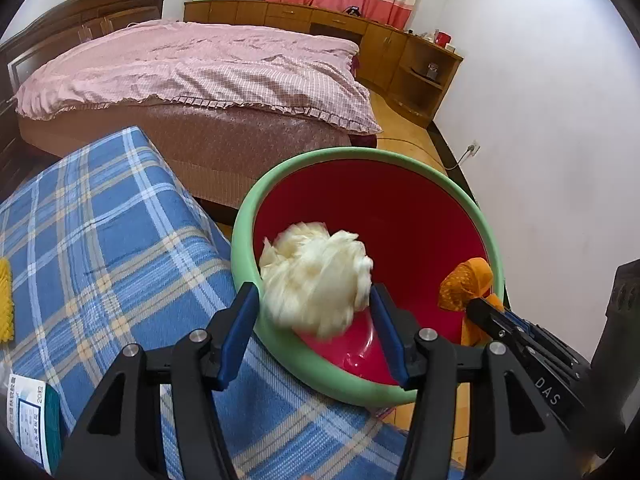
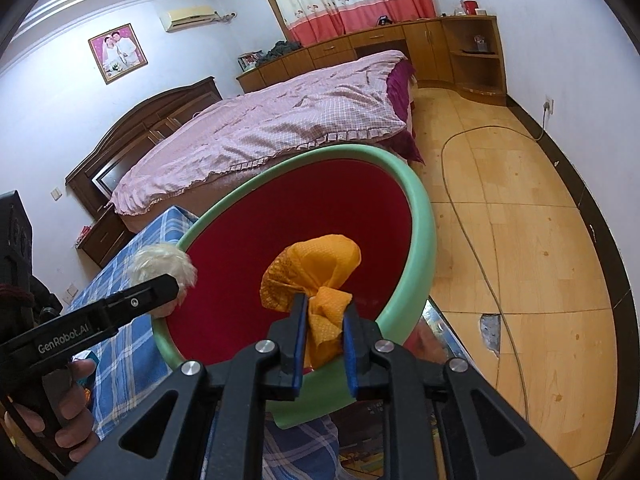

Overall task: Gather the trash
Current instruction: 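Open both tools to drop the wrapper and paper into the bucket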

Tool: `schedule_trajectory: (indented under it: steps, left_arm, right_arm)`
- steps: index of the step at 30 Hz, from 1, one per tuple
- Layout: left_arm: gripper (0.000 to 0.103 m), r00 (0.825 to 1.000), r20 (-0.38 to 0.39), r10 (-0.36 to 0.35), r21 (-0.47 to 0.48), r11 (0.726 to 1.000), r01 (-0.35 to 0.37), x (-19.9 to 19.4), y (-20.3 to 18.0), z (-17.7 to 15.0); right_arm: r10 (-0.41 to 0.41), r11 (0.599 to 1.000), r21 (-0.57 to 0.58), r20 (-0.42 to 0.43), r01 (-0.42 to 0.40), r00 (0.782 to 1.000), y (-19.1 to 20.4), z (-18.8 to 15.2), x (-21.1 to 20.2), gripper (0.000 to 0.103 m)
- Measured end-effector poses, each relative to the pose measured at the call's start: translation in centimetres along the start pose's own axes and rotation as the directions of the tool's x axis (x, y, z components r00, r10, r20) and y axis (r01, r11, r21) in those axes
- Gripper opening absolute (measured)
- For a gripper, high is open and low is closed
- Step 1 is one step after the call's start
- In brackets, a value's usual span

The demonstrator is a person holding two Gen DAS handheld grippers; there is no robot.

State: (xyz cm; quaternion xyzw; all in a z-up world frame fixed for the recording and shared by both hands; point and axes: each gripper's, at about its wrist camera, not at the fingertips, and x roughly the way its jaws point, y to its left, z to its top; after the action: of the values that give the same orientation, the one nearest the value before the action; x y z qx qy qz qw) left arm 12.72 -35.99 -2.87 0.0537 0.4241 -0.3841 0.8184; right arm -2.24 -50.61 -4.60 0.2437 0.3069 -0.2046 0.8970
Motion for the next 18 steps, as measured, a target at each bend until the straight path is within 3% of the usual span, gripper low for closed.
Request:
schedule_trajectory:
  steps: [6, 11, 18]
  left_arm:
    - [0.057, 1.0, 0.016, -0.006, -0.01, 1.0, 0.006, -1.0, 0.2, 0.0]
    - [0.057, 1.0, 0.026, 0.002, -0.024, 1.0, -0.002, -2.3, 0.5, -0.4]
    - [0.057, 0.998, 0.052, 0.037, -0.047, 0.998, -0.035, -5.4, 1.4, -1.0]
  right_arm:
    - [0.026, 1.0, -0.003, 0.0, -0.026, 1.0, 0.5, -0.1, 0.3, 0.03]
    - [0.05, 0.999, 0.0, 0.004, -0.05, 0.999, 0.9, -0.2, -0.1, 0.048]
    - [0.062, 0.998, 0.009, 0.018, -0.062, 0.998, 1.6, -0.4, -1.5, 0.054]
